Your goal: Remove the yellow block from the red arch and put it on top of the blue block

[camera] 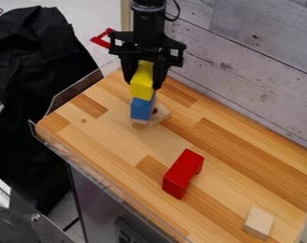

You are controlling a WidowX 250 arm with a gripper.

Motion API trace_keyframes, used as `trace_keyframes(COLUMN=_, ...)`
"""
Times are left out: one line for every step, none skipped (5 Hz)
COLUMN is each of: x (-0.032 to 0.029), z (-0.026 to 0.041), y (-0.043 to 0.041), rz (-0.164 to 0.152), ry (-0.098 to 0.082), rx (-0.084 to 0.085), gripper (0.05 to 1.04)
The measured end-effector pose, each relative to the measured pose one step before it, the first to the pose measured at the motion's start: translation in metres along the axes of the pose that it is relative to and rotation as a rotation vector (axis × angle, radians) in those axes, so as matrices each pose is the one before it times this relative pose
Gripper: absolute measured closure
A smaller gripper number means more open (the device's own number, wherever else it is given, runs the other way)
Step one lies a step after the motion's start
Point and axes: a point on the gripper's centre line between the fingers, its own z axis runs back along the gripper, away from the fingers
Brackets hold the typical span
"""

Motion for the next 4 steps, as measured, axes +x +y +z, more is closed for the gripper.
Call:
trace_keyframes(x=0.00223, z=-0.00117, y=0.0064, rz=0.0275, ry=0.0103, rx=-0.002, gripper=0.51)
trace_keyframes(x=-0.00037, z=-0.00123, y=0.00068, rz=0.0169, ry=0.0052, rx=-0.0048, gripper=0.51)
trace_keyframes(x=-0.00125, z=-0.01042, y=-0.0006, rz=0.0075, ry=0.0329, rx=-0.0019, gripper=0.51)
trace_keyframes(x=0.00027, z=-0.00251, y=-0.00035, rz=-0.0012, ry=0.0064, rx=-0.0015, gripper=0.51)
